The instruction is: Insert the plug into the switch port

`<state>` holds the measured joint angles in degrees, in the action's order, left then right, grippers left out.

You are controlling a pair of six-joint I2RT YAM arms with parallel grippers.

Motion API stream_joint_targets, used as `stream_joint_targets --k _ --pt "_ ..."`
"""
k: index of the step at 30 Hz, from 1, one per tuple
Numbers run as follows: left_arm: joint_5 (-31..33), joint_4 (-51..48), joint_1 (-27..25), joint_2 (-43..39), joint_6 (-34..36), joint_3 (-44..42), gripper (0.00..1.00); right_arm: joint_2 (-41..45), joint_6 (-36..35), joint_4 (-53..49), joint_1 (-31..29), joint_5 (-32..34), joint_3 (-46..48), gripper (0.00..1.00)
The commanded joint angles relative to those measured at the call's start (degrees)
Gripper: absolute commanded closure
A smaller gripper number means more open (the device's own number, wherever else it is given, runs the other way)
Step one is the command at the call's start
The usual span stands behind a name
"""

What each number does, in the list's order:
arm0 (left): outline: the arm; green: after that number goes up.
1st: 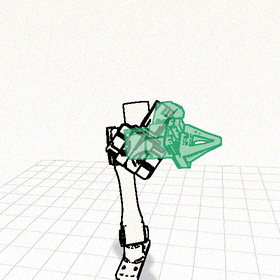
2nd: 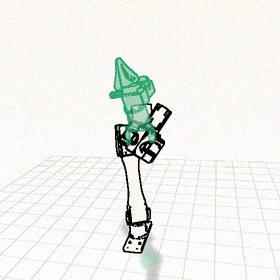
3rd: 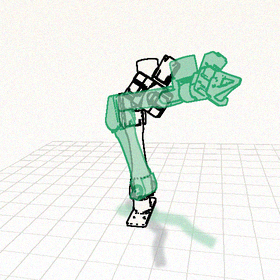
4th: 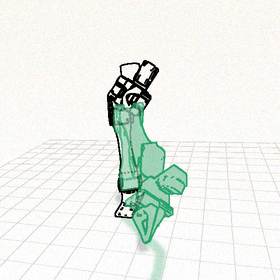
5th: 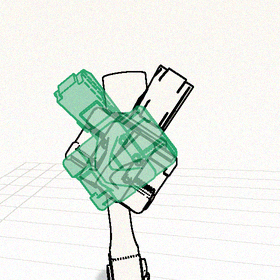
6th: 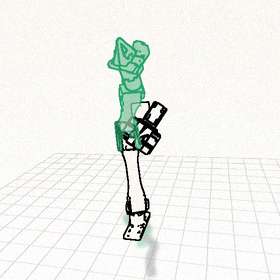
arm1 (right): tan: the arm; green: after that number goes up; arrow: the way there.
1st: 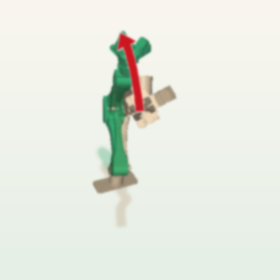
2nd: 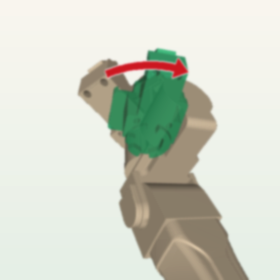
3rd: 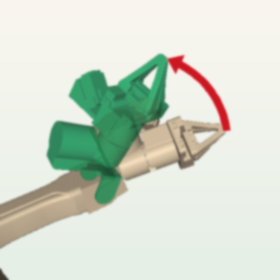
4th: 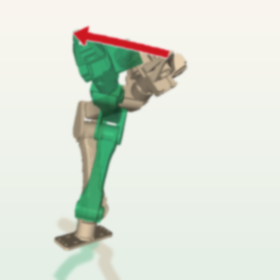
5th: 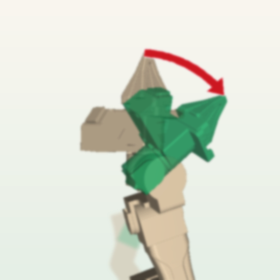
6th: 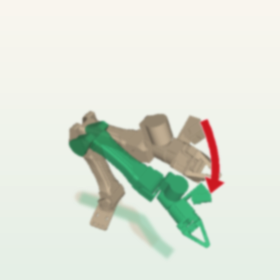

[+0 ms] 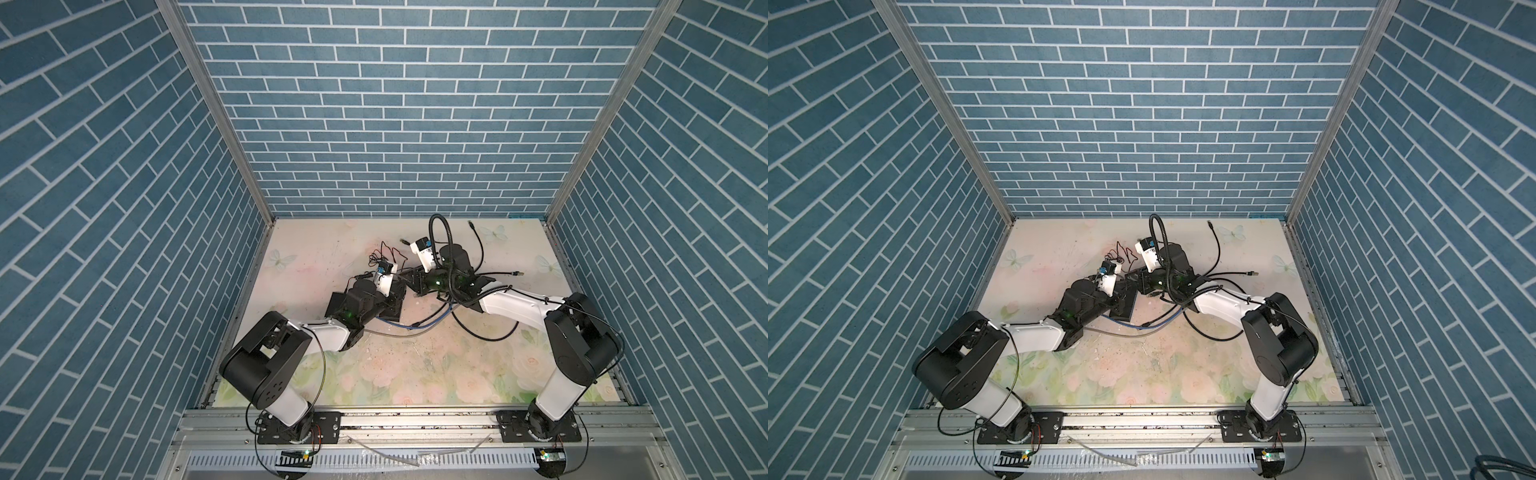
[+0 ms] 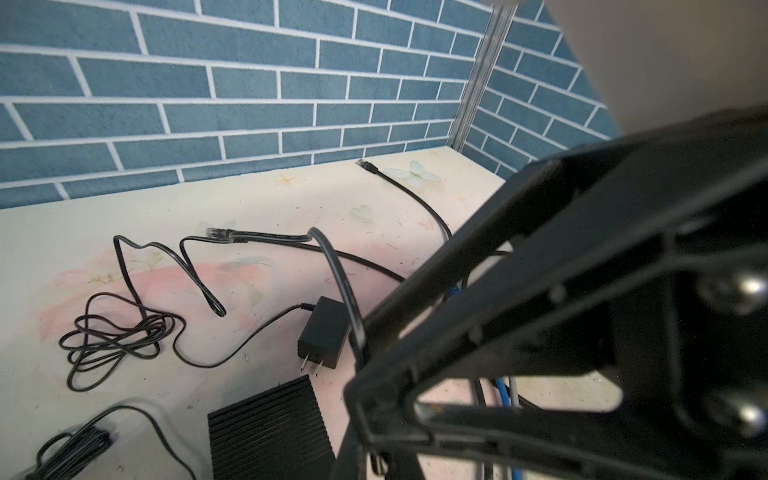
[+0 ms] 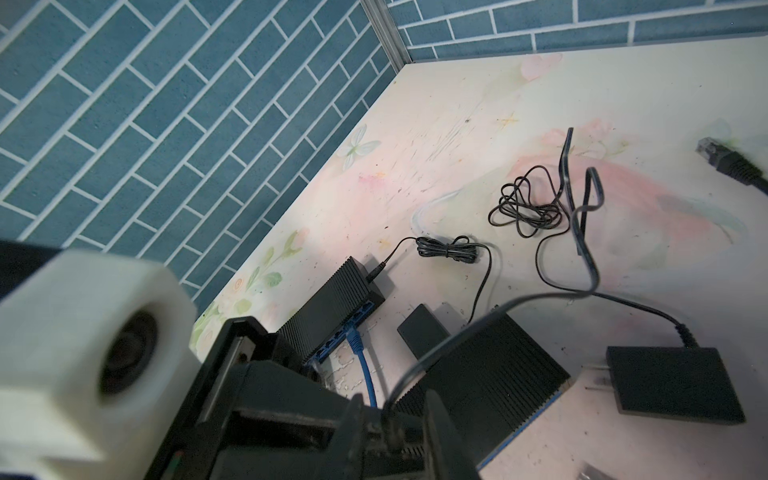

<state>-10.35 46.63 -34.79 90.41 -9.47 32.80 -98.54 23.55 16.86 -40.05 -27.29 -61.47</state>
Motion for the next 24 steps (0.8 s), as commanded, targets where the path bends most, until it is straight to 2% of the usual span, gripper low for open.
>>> stream_joint_targets --k 1,19,24 --pt "-0.6 -2.6 -0.1 -1.5 2.1 0.2 1.0 0.9 -0.8 -1.1 0.1 -1.3 -3.8 0.75" --pt "-0.2 -1.8 -0.1 -1.3 2.2 0.6 1.0 -1.5 0.1 -2.5 0.1 -2.3 -3.9 0.78" --pt "-0.2 -2.0 -0.1 -1.5 2.3 0.7 1.0 -1.9 0.1 -2.2 0.1 -2.5 -4.2 0.82"
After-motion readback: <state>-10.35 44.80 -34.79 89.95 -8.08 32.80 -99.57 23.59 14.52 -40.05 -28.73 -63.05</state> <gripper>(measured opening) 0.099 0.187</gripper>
